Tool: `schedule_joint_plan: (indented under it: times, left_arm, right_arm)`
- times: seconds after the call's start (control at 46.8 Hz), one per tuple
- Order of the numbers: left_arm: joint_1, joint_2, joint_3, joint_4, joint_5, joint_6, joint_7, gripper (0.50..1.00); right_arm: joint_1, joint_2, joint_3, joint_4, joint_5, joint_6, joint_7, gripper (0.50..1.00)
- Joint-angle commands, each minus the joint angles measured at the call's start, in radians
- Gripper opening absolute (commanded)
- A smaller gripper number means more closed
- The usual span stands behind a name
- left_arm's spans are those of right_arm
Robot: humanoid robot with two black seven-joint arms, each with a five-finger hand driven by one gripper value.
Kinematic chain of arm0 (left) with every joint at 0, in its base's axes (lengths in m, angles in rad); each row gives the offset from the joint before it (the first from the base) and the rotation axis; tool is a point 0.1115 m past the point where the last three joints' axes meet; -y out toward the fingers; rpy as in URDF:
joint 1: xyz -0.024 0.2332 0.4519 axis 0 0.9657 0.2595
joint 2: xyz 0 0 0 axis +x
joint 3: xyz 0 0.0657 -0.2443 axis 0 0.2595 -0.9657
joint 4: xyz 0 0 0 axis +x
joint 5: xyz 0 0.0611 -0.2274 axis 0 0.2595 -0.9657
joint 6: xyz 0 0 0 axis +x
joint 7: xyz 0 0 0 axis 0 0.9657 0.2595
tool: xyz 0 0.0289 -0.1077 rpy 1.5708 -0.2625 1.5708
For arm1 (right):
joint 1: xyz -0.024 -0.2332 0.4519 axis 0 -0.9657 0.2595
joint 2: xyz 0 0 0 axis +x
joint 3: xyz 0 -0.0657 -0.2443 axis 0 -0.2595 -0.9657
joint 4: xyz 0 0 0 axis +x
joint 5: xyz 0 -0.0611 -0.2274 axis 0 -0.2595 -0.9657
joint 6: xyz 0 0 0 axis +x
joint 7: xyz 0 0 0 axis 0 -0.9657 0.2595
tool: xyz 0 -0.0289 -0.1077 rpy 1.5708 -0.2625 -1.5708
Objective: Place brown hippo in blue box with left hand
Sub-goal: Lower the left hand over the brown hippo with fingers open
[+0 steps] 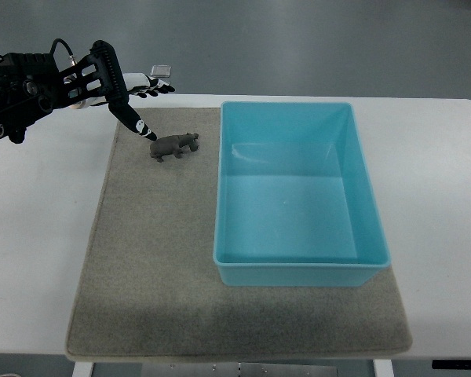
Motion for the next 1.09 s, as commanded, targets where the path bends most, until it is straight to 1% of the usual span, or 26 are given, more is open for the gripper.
schedule_joint_plan:
  times: [0.0,0.171,0.299,0.342,0.406,0.513,0.556,0.599,0.663,0.706,1.069]
  left_arm:
    - [0.009,-0.002,0.000,0.001,0.002,0.000,0.000,0.941]
    - [0.021,-0.028,0.000,0.001,0.002,0.005,0.000,0.936]
    - [0.026,-0.032,0.000,0.001,0.002,0.017,0.000,0.915]
    - [0.026,-0.037,0.000,0.001,0.002,0.020,0.000,0.898]
    - [0.026,-0.043,0.000,-0.001,0.002,0.023,0.001,0.887]
    - [0.026,-0.045,0.001,-0.001,0.003,0.023,0.001,0.823]
    - [0.026,-0.045,0.001,0.001,0.003,0.023,0.001,0.812]
    - [0.026,-0.048,0.001,0.001,0.003,0.023,0.001,0.784]
    - [0.026,-0.049,0.006,0.001,0.009,0.025,0.001,0.769]
    - [0.025,-0.049,0.015,0.004,0.009,0.023,0.001,0.750]
    - [0.025,-0.049,0.027,0.007,0.011,0.025,0.001,0.750]
  right_arm:
    - [0.000,0.000,0.000,0.000,0.000,0.001,0.000,0.936]
    - [0.000,0.000,0.000,0.000,0.000,0.001,0.000,0.936]
    - [0.000,0.000,0.000,0.000,0.000,0.001,0.000,0.936]
    - [0.000,0.000,0.000,0.000,0.000,0.000,-0.001,0.936]
    - [0.000,0.000,0.000,0.000,0.000,0.001,0.000,0.936]
    - [0.000,0.000,0.000,0.000,0.000,0.000,-0.001,0.936]
    - [0.000,0.000,0.000,0.000,0.000,0.000,0.000,0.936]
    - [0.000,0.000,0.000,0.000,0.000,0.001,-0.001,0.936]
    - [0.000,0.000,0.000,0.000,0.000,0.000,-0.001,0.936]
    - [0.000,0.000,0.000,0.000,0.000,0.000,0.000,0.936]
    - [0.000,0.000,0.000,0.000,0.000,0.001,0.000,0.936]
